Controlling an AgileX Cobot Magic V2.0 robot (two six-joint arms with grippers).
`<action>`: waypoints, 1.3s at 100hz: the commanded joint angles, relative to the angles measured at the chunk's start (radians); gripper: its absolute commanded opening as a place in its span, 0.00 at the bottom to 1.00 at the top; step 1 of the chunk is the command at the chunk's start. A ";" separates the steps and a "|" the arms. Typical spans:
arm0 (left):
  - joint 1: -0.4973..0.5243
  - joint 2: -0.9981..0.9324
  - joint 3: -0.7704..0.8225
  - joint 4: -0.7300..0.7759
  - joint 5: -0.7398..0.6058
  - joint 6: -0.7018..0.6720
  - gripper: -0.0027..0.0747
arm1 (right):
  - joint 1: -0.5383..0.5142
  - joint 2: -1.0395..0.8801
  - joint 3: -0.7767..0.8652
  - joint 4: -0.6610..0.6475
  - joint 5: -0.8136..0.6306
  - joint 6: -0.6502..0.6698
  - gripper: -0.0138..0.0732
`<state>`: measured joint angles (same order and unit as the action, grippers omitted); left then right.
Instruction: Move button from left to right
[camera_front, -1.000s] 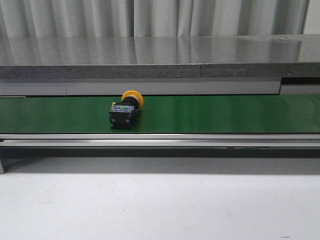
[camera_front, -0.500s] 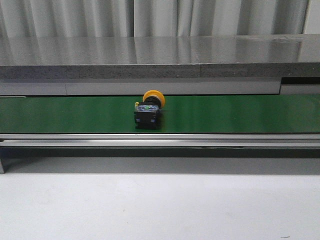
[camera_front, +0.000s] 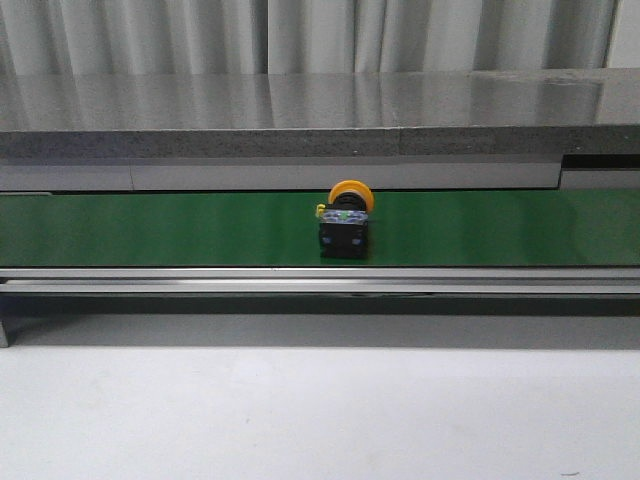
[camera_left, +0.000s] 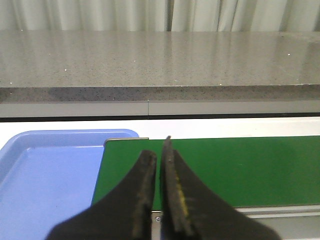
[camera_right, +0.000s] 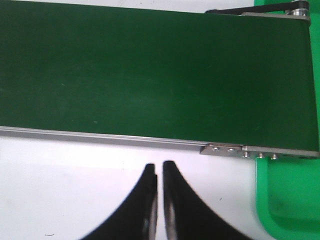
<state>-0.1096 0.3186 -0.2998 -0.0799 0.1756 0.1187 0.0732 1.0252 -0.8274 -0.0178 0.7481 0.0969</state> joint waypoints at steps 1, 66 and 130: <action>-0.008 0.007 -0.027 -0.008 -0.085 -0.001 0.04 | 0.002 -0.009 -0.035 0.001 -0.038 0.000 0.38; -0.008 0.007 -0.027 -0.008 -0.085 -0.001 0.04 | 0.025 0.041 -0.067 0.123 -0.156 -0.002 0.78; -0.008 0.007 -0.027 -0.008 -0.085 -0.001 0.04 | 0.175 0.395 -0.227 0.123 -0.211 -0.027 0.78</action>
<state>-0.1096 0.3186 -0.2998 -0.0799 0.1756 0.1187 0.2474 1.4269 -1.0168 0.1005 0.5965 0.0849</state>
